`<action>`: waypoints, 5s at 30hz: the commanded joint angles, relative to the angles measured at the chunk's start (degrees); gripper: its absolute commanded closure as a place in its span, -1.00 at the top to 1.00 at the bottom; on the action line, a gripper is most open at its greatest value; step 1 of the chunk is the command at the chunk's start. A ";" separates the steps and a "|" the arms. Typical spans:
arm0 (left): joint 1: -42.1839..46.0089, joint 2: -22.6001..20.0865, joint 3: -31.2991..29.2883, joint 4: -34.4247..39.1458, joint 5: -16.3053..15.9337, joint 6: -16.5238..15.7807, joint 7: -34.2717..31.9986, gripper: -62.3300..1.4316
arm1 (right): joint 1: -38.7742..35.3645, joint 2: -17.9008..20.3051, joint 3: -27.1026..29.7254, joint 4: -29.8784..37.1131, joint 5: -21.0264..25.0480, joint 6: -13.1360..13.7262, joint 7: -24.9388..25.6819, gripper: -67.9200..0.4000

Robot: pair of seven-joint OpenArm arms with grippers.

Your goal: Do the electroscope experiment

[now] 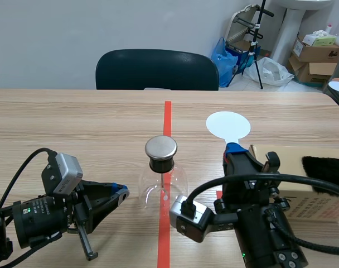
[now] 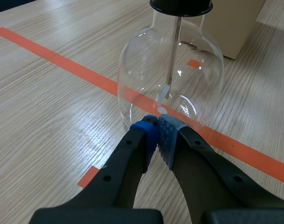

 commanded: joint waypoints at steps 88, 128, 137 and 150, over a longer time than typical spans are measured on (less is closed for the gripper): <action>-0.20 0.13 -0.48 1.18 -0.57 0.07 -0.81 -0.86 | 0.68 0.15 0.24 0.74 -0.42 -0.61 28.37 -0.96; -0.20 0.13 -0.48 1.18 -0.57 0.07 -1.03 -0.86 | 0.79 0.17 0.26 0.74 -0.66 -0.61 27.47 -0.96; -0.20 0.13 -0.48 1.18 -0.57 0.07 -1.03 -0.86 | 0.79 0.31 0.26 0.79 -0.70 -0.63 24.72 -0.96; -0.20 0.13 -0.48 1.18 -0.17 0.07 -1.11 -0.86 | 0.04 0.35 0.28 2.36 -1.38 -0.61 11.23 -0.96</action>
